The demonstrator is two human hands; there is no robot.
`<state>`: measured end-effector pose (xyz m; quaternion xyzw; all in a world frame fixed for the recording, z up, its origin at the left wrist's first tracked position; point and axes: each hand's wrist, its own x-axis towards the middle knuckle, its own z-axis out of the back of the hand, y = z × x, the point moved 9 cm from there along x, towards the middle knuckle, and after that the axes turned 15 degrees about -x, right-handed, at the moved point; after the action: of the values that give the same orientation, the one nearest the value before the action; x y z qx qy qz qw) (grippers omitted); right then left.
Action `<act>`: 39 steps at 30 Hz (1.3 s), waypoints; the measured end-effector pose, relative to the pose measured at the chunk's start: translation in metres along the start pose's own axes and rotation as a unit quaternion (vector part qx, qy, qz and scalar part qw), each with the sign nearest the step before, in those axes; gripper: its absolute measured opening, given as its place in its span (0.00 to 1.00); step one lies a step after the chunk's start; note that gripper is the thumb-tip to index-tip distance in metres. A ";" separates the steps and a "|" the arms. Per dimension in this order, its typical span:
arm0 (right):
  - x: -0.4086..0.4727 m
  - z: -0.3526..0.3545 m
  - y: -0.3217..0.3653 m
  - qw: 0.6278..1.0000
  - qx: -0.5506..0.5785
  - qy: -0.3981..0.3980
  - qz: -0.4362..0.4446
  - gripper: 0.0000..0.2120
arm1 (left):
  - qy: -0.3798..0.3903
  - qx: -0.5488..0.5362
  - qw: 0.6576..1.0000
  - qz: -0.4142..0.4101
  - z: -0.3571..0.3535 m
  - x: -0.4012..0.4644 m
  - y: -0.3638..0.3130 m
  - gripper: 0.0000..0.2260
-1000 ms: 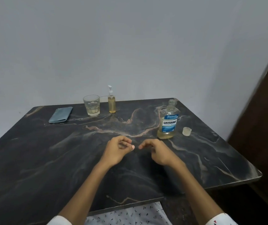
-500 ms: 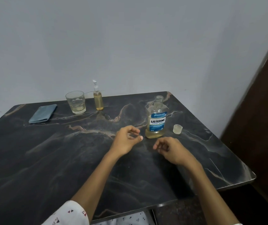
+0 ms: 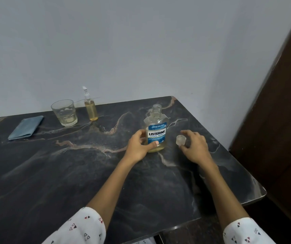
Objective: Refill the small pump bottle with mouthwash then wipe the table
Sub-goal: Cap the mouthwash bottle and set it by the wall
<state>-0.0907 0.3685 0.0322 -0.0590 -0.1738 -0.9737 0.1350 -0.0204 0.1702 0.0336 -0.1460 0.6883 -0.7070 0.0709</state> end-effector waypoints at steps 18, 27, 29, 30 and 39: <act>0.019 0.083 0.041 0.967 0.248 -0.049 0.041 0.20 | 0.016 -0.044 0.999 -0.022 -0.014 0.000 0.001 0.18; 0.032 0.140 0.137 0.969 0.048 0.073 0.229 0.14 | 0.017 -0.020 0.999 -0.039 -0.016 0.001 0.003 0.16; 0.031 0.135 0.152 0.959 -0.039 0.093 0.263 0.15 | 0.012 -0.017 0.999 -0.048 -0.015 0.002 0.002 0.16; 0.031 0.132 0.157 0.953 -0.080 0.101 0.275 0.16 | 0.011 -0.018 0.999 -0.049 -0.015 0.002 0.002 0.17; 0.024 0.125 0.169 0.943 -0.142 0.122 0.276 0.21 | 0.013 -0.024 0.999 -0.040 -0.013 0.002 0.004 0.15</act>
<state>-0.0573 0.2542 0.2073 -0.0042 0.0075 -0.9127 0.4085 -0.0265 0.1823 0.0300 -0.1657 0.6994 -0.6946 0.0304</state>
